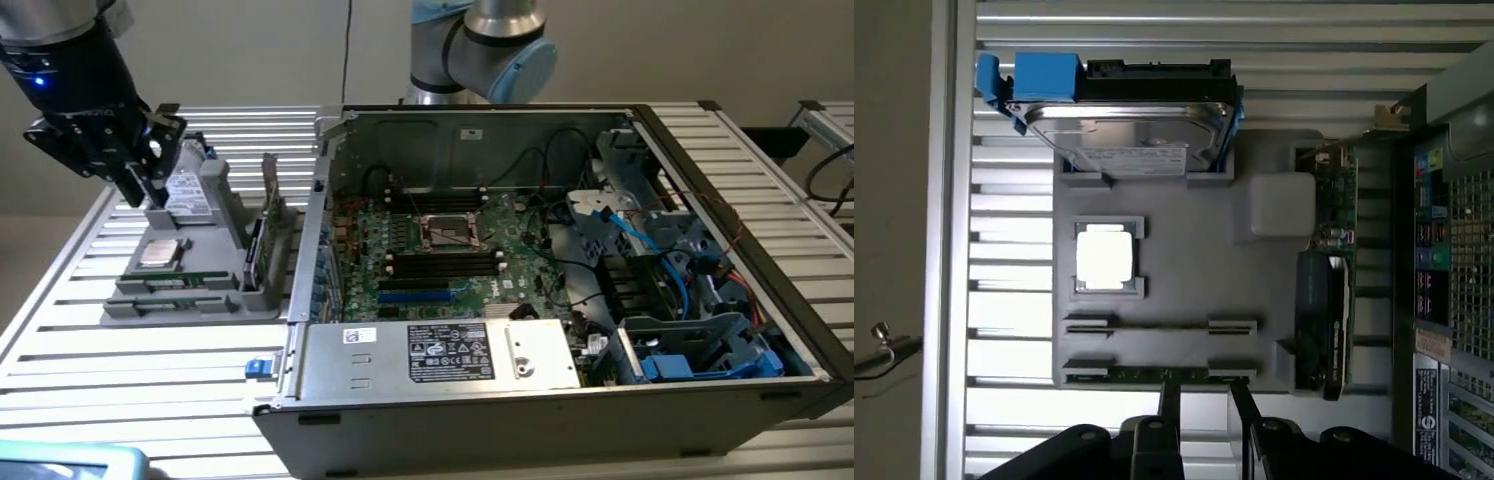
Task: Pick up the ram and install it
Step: 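Pick up the ram and move it above insertion slot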
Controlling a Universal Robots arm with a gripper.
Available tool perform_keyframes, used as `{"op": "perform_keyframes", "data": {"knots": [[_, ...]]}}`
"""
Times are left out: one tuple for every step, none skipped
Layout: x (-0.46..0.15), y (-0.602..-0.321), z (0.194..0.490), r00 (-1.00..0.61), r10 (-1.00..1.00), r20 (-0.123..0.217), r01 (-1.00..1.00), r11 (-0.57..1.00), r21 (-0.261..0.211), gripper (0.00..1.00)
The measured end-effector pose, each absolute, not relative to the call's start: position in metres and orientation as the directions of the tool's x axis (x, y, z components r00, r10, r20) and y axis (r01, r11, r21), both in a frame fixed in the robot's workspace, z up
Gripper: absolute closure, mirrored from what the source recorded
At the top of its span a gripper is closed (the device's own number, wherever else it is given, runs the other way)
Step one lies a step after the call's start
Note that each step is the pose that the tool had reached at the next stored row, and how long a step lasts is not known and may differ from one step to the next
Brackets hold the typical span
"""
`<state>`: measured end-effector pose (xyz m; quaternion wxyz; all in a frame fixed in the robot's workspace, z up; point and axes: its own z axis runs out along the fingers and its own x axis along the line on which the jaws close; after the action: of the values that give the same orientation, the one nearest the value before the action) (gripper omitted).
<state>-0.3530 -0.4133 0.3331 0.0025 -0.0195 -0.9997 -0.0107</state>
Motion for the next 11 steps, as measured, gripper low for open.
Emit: {"op": "perform_keyframes", "data": {"knots": [[-0.3530,-0.4133,0.3325,-0.998,0.057,0.005,0.057,0.998,0.021,0.67],[-0.3530,-0.4133,0.3319,-0.997,0.075,0.005,0.075,0.997,0.021,0.67],[-0.3531,-0.4133,0.3313,-0.996,0.093,0.005,0.093,0.995,0.021,0.67],[-0.3531,-0.4133,0.3307,-0.994,0.111,0.005,0.111,0.994,0.021,0.67],[-0.3531,-0.4133,0.3302,-0.992,0.129,0.005,0.129,0.991,0.021,0.67],[-0.3531,-0.4133,0.3296,-0.989,0.147,0.005,0.147,0.989,0.021,0.67],[-0.3531,-0.4133,0.3290,-0.986,0.165,0.005,0.165,0.986,0.021,0.67],[-0.3531,-0.4133,0.3284,-0.983,0.183,0.005,0.183,0.983,0.021,0.67],[-0.3531,-0.4133,0.3279,-0.979,0.202,0.005,0.202,0.979,0.021,0.67],[-0.3531,-0.4133,0.3274,-0.976,0.219,0.005,0.219,0.975,0.021,0.67],[-0.3531,-0.4133,0.3270,-0.972,0.237,0.005,0.237,0.971,0.021,0.67]]}}
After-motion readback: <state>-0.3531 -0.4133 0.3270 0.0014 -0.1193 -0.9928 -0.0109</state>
